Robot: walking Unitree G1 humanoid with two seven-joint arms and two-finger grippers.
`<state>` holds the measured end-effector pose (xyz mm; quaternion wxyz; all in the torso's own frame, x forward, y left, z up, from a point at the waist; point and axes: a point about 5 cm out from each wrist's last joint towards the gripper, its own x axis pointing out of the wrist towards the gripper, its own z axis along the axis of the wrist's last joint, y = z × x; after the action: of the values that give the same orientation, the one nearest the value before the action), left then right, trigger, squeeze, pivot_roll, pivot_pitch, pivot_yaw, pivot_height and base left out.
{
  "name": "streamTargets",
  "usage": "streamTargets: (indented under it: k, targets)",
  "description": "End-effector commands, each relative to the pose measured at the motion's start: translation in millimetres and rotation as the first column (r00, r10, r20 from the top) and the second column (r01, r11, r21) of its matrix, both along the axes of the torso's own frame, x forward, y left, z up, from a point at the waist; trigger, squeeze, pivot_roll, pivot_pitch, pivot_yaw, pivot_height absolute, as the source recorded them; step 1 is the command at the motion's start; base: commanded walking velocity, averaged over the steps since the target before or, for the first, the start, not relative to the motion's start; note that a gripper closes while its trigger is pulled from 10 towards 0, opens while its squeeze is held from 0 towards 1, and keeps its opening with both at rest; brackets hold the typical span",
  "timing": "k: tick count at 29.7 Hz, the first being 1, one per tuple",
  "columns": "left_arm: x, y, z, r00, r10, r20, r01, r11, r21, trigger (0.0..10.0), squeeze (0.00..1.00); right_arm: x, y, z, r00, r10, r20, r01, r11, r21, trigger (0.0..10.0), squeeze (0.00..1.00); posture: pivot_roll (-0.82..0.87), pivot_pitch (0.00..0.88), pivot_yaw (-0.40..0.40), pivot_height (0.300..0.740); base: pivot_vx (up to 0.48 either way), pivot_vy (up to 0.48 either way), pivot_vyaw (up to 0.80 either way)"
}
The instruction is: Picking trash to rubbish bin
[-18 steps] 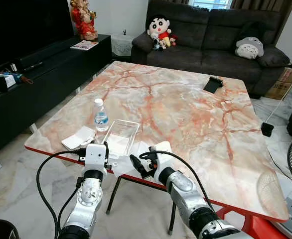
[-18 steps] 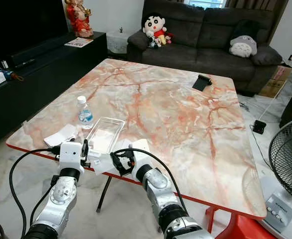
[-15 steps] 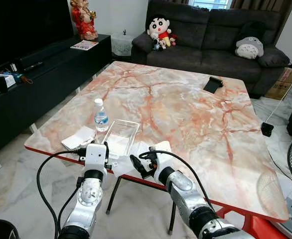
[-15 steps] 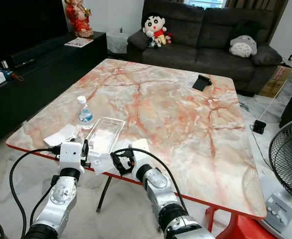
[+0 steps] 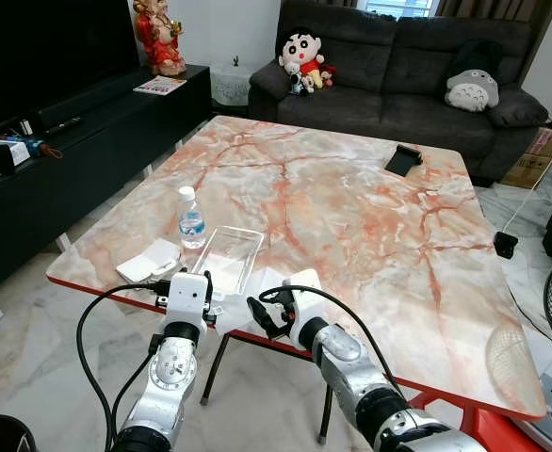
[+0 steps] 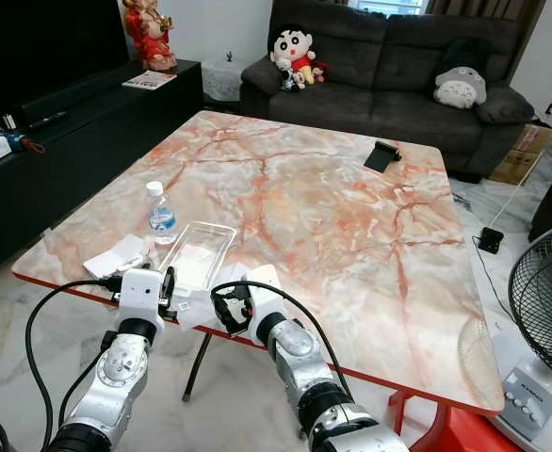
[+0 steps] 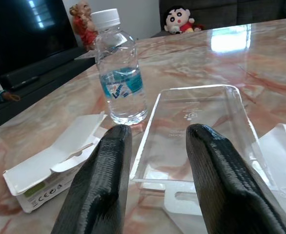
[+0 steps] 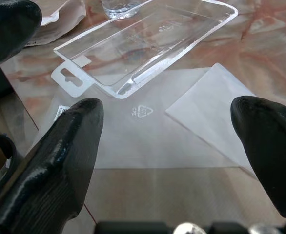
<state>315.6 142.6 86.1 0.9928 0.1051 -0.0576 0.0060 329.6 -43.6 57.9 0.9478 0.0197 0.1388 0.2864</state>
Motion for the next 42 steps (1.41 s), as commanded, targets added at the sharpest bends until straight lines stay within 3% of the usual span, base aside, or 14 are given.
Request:
streamTargets:
  k: [1,21,23,29,32,36,42]
  targets:
    - [2.0,-4.4,6.5,1.0,-0.02,0.017,0.02,1.0,0.014,10.0,0.0,2.9,9.4,6.6,1.0,0.017,0.004,-0.017,1.0,0.003,10.0,0.0,0.06,0.0,-0.067,0.74,0.0,0.0,0.0]
    - [-2.1,-6.3,7.1,0.999,-0.044,0.006,0.044,0.999,0.031,10.0,0.0,-11.3,24.3,-8.5,0.995,0.082,-0.057,-0.086,0.995,-0.056,10.0,0.0,0.09,0.02,-0.072,0.74,0.0,0.0,0.0]
    - [-16.2,1.8,-8.2,0.998,-0.043,-0.05,0.045,0.998,0.038,10.0,0.0,-13.1,28.1,-8.9,0.994,0.09,-0.059,-0.093,0.994,-0.05,10.0,0.0,0.09,0.023,-0.073,0.74,0.0,0.0,0.0]
    - [-38.2,23.6,-22.4,0.994,0.011,-0.111,-0.008,0.999,0.032,10.0,0.0,-14.0,30.9,-8.7,0.994,0.096,-0.06,-0.099,0.994,-0.046,10.0,0.0,0.1,0.034,-0.072,0.74,0.0,0.0,0.0]
    - [-40.5,23.5,-24.6,0.988,-0.02,-0.152,0.015,0.999,-0.03,10.0,0.0,-15.1,32.0,-9.5,0.993,0.101,-0.064,-0.104,0.993,-0.049,10.0,0.0,0.1,0.034,-0.072,0.74,0.0,0.0,0.0]
    - [-45.2,15.9,-23.1,0.976,-0.129,-0.174,0.126,0.992,-0.028,10.0,0.0,-14.8,32.5,-9.1,0.993,0.101,-0.065,-0.104,0.993,-0.048,10.0,0.0,0.1,0.034,-0.072,0.74,0.0,0.0,0.0]
    - [-56.8,17.3,-16.7,0.97,-0.165,-0.176,0.165,0.986,-0.018,10.0,0.0,-14.2,33.5,-7.8,0.993,0.098,-0.063,-0.101,0.994,-0.042,10.0,0.0,0.11,0.038,-0.072,0.74,0.0,0.0,0.0]
